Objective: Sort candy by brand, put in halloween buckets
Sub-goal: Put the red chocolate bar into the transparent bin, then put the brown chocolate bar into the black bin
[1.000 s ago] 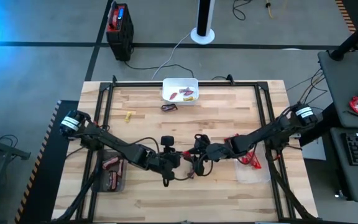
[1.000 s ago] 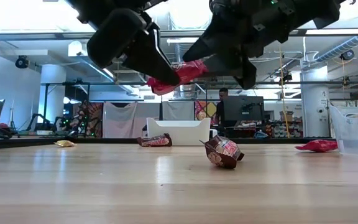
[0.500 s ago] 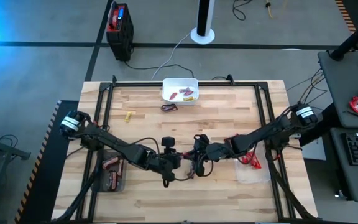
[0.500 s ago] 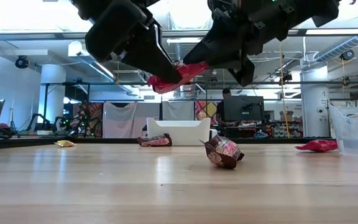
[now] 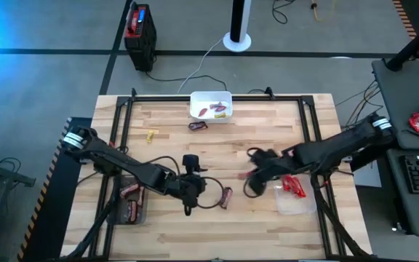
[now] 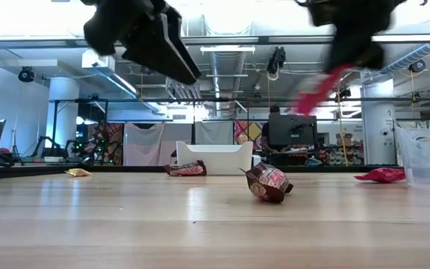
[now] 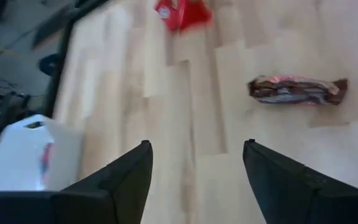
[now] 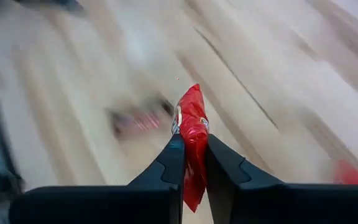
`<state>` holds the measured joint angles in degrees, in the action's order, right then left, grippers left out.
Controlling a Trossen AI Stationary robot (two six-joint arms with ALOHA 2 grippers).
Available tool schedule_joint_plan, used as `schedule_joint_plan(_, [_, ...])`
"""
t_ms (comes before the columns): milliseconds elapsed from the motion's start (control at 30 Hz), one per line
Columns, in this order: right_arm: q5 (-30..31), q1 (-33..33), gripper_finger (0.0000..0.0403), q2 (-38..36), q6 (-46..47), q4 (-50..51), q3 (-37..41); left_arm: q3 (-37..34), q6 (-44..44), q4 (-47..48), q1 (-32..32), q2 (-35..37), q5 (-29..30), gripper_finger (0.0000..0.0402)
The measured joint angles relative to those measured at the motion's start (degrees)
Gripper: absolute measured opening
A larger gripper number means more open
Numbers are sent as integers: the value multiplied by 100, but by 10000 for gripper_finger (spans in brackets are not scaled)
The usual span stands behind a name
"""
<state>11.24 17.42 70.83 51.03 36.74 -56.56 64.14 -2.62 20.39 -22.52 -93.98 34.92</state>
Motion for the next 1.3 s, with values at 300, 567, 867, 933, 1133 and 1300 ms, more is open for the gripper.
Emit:
schedule_joint_plan(300, [-615, 243, 30, 287, 2244, 5089, -1643, -4, -1, 464, 0, 697, 653, 237])
schedule_joint_plan(567, [-1320, 250, 44, 940, 1992, 5058, -1414, -68, 29, 719, -7, 1288, 719, 237])
schedule_joint_plan(867, [-1278, 246, 80, 1382, 1596, 5081, -1326, -620, 215, 757, -69, 1950, 603, 237])
schedule_joint_plan(933, [-1280, 246, 92, 1348, 1606, 5079, -1326, -755, 354, 719, -84, 2070, 604, 237])
schedule_joint_plan(1133, [-1190, 246, 142, 1134, 1366, 4848, -1326, -1046, 667, 710, -209, 2214, 601, 237])
schedule_joint_plan(1300, [-316, 331, 170, 1123, 52, 3232, -1316, -1165, 799, 665, -342, 2191, 598, 237])
